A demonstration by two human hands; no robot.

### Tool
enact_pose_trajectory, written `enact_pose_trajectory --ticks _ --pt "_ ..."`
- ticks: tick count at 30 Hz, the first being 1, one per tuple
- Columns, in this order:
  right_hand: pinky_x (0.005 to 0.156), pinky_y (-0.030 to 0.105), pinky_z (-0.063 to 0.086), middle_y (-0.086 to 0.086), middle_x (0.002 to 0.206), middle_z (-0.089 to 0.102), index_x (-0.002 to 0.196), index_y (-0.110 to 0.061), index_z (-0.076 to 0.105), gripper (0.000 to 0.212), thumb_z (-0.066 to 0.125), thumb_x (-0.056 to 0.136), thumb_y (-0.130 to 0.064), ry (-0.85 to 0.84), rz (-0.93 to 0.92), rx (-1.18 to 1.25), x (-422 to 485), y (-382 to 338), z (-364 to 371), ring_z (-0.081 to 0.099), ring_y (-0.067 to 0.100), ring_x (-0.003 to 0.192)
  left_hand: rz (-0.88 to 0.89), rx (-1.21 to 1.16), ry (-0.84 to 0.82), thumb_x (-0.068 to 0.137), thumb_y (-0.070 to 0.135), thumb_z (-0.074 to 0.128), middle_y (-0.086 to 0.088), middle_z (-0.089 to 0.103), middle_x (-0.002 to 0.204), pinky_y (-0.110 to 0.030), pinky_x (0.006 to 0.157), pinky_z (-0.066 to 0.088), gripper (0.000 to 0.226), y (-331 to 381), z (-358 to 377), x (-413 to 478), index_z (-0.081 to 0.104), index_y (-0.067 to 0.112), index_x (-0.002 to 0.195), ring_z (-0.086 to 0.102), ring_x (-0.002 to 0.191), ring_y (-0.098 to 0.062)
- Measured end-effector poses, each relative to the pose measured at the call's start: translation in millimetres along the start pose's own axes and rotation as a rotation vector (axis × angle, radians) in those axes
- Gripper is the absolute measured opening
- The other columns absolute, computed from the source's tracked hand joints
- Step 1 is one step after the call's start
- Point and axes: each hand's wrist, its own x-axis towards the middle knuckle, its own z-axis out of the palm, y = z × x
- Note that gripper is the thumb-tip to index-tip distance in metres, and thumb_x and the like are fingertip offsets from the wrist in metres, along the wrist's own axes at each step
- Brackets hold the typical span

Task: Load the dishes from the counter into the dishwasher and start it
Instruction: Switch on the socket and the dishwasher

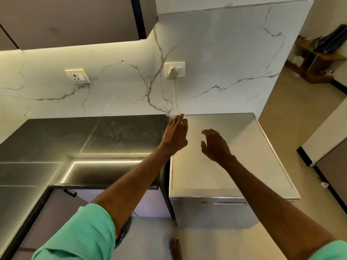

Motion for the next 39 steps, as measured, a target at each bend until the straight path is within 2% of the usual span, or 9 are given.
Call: enact_pose_trajectory --ticks 6,11,17,20,23,27,30,35,39 --pt "0.103 0.045 0.050 0.017 0.131 0.064 0.132 -0.002 0.060 0.043 0.066 0.091 -0.013 -0.062 0.038 0.048 -42 -2 -3 0.058 0.035 0.123 -0.024 -0.028 -0.053 0.080 0.005 0.070 -0.020 0.037 0.155 -0.039 0.121 0.030 0.062 26 0 -47 0.050 0.000 0.138 0.035 0.145 -0.032" --pt "0.100 0.044 0.052 0.012 0.129 0.066 0.135 -0.013 0.057 0.045 0.064 0.091 -0.021 -0.224 0.127 0.066 -99 13 23 0.063 0.031 0.116 -0.016 -0.055 -0.173 0.080 0.005 0.068 -0.019 0.041 0.153 -0.041 0.117 0.036 0.051 30 30 -85 0.057 0.001 0.130 0.040 0.142 -0.032" --pt "0.116 0.032 0.031 0.010 0.153 0.047 0.148 -0.009 0.045 0.063 0.069 0.091 -0.019 -0.389 0.188 0.052 -182 46 78 0.042 0.026 0.142 0.006 -0.152 -0.284 0.084 0.010 0.064 -0.008 0.062 0.110 -0.029 0.087 0.051 0.025 35 116 -136 0.062 0.006 0.109 0.061 0.099 -0.021" --pt "0.123 0.038 0.022 0.014 0.163 0.028 0.154 -0.004 0.034 0.080 0.075 0.088 -0.022 -0.434 0.163 -0.016 -210 67 111 0.025 0.030 0.152 0.005 -0.187 -0.367 0.084 0.020 0.070 -0.009 0.061 0.117 -0.032 0.096 0.050 0.037 32 168 -166 0.059 0.007 0.117 0.059 0.105 -0.022" --pt "0.126 0.047 0.015 0.011 0.169 0.008 0.159 -0.007 0.020 0.095 0.077 0.086 -0.031 -0.446 0.130 -0.084 -223 79 142 0.006 0.027 0.156 0.004 -0.108 -0.379 0.078 0.025 0.077 -0.018 0.037 0.151 -0.042 0.116 0.036 0.078 21 218 -197 0.039 0.006 0.144 0.040 0.138 -0.034" --pt "0.126 0.050 0.001 0.013 0.169 -0.006 0.162 -0.011 0.006 0.117 0.079 0.079 -0.051 -0.242 0.009 -0.264 -223 85 184 -0.006 0.029 0.156 0.030 -0.030 -0.249 0.082 0.027 0.075 -0.018 -0.018 0.165 -0.051 0.126 0.007 0.116 8 276 -224 -0.010 0.016 0.160 -0.015 0.153 -0.036" --pt "0.124 0.055 0.009 0.015 0.169 0.006 0.161 -0.012 0.014 0.127 0.079 0.067 -0.067 -0.038 -0.015 -0.409 -224 85 217 0.002 0.033 0.156 0.038 -0.044 -0.072 0.076 0.040 0.079 -0.015 -0.012 0.167 -0.053 0.124 0.009 0.122 7 300 -230 -0.005 0.017 0.161 -0.012 0.154 -0.034" --pt "0.123 0.051 0.016 0.012 0.157 0.036 0.151 -0.015 0.040 0.103 0.080 0.070 -0.063 0.300 -0.138 -0.293 -224 104 251 0.030 0.034 0.148 0.105 0.004 0.166 0.075 0.049 0.078 -0.010 0.017 0.166 -0.049 0.123 0.015 0.109 -1 329 -226 0.017 0.018 0.160 0.014 0.153 -0.030" --pt "0.123 0.051 0.017 0.011 0.153 0.041 0.148 -0.013 0.045 0.100 0.076 0.071 -0.069 0.412 -0.256 -0.277 -227 124 260 0.034 0.032 0.145 0.182 0.065 0.275 0.070 0.057 0.075 -0.001 0.026 0.161 -0.045 0.122 0.016 0.108 -9 337 -225 0.022 0.023 0.157 0.024 0.149 -0.025"
